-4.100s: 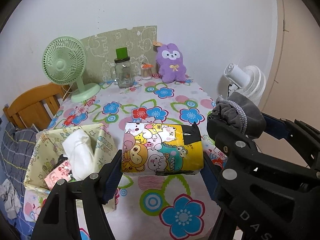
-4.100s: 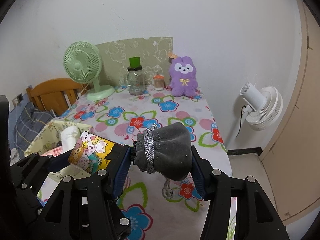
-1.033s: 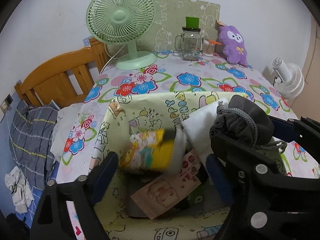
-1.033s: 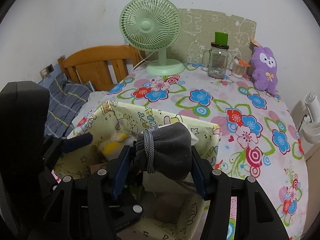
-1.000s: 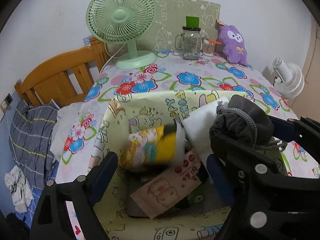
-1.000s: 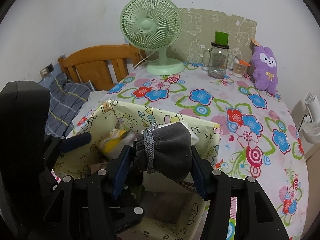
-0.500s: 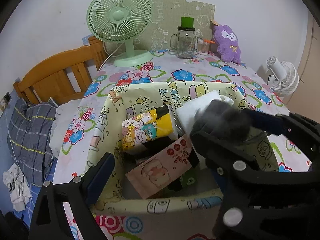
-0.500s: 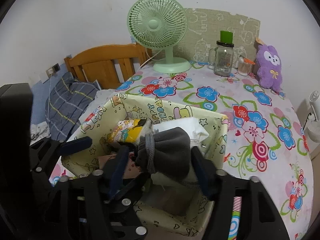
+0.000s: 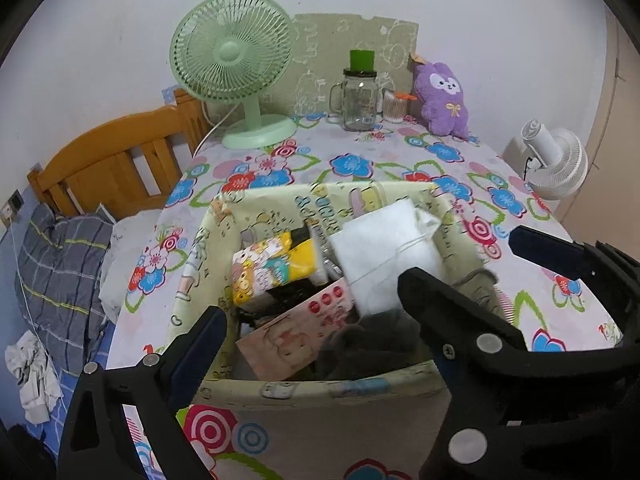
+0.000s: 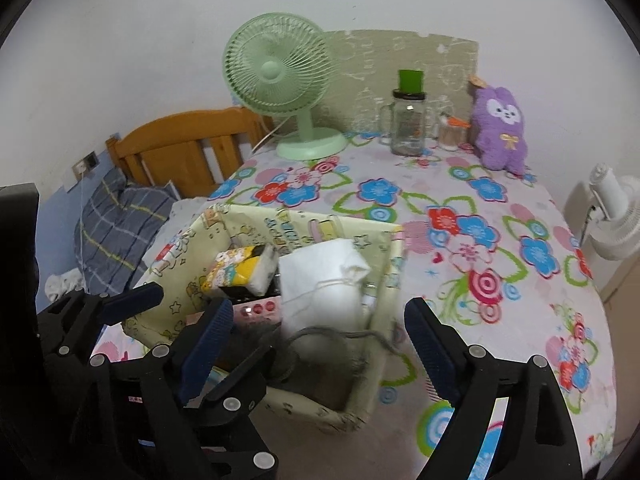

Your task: Organize soft objects

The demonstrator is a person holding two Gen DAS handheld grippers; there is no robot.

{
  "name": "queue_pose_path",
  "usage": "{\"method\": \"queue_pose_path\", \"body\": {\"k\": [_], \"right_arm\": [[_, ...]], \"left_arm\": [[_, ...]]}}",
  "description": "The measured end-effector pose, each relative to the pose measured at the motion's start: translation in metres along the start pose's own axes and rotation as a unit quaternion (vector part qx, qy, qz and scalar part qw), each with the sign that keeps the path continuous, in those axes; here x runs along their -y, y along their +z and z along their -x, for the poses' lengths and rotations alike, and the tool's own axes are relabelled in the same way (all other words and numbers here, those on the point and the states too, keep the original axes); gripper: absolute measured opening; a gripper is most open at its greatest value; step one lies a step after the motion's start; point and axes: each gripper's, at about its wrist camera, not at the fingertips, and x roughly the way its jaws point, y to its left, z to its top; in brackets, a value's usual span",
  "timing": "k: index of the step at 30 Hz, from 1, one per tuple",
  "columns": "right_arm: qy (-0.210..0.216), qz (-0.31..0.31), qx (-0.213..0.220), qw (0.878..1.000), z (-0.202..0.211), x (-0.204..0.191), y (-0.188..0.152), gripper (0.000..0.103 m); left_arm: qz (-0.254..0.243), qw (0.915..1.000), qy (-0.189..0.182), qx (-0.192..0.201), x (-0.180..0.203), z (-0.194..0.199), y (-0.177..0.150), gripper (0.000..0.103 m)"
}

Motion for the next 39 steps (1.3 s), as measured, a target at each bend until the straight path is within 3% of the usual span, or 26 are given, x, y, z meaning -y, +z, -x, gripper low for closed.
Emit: {"method": "queue_pose_path", "body": {"k": [6,10,27,39], "right_arm": [[-0.033,-0.011,0.021,0.999,0.029,0.016,-0.004,0.090],[-0.056,-0.015,0.038,0.998,0.051,0.028,-0.007,0.097],[-0.112,-0.038,0.097,0.988,0.125,0.076,-0.018,0.098],[-0.124,-0.045,0.131,0.983,0.163,0.106,-0.025,0.098]], "left_arm": [[-0.005,0.9998,-0.002,0.021,0.019,0.015,0.004,0.099],[-0.007,0.9993,-0.003,0.038,0.033,0.027,0.006,0.099],[0.008,0.9961,0.005,0.088,0.077,0.075,0.008,0.102],[0.025,0.9932,0.020,0.112,0.094,0.102,0.007,0.103]]}}
